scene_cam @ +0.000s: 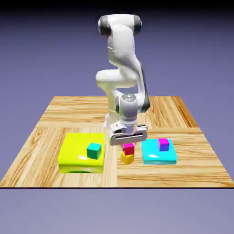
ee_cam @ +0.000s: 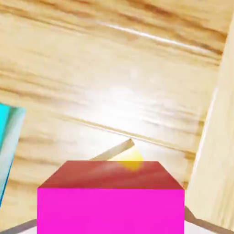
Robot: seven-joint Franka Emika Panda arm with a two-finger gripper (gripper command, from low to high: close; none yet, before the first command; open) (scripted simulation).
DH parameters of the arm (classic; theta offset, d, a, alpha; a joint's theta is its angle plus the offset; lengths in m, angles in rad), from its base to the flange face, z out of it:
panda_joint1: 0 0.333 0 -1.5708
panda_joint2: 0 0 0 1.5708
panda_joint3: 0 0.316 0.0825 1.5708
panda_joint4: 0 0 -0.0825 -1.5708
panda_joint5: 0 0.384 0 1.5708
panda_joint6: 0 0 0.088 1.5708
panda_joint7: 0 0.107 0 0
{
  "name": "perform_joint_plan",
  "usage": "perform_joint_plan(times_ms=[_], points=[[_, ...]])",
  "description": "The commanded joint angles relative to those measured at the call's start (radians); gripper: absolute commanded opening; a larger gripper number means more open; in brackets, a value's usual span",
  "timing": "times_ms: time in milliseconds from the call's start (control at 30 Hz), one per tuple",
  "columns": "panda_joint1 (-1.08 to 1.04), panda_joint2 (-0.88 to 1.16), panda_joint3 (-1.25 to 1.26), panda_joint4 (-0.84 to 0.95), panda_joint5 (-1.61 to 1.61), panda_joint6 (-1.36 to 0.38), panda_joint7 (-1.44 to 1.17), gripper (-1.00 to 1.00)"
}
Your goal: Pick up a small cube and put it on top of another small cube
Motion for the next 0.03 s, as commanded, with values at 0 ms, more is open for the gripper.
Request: perform_joint_plan(times_ms=[0], points=[[-0.003, -0.036, 0.005, -0.002, 0.008, -0.034, -0.006, 1.00]])
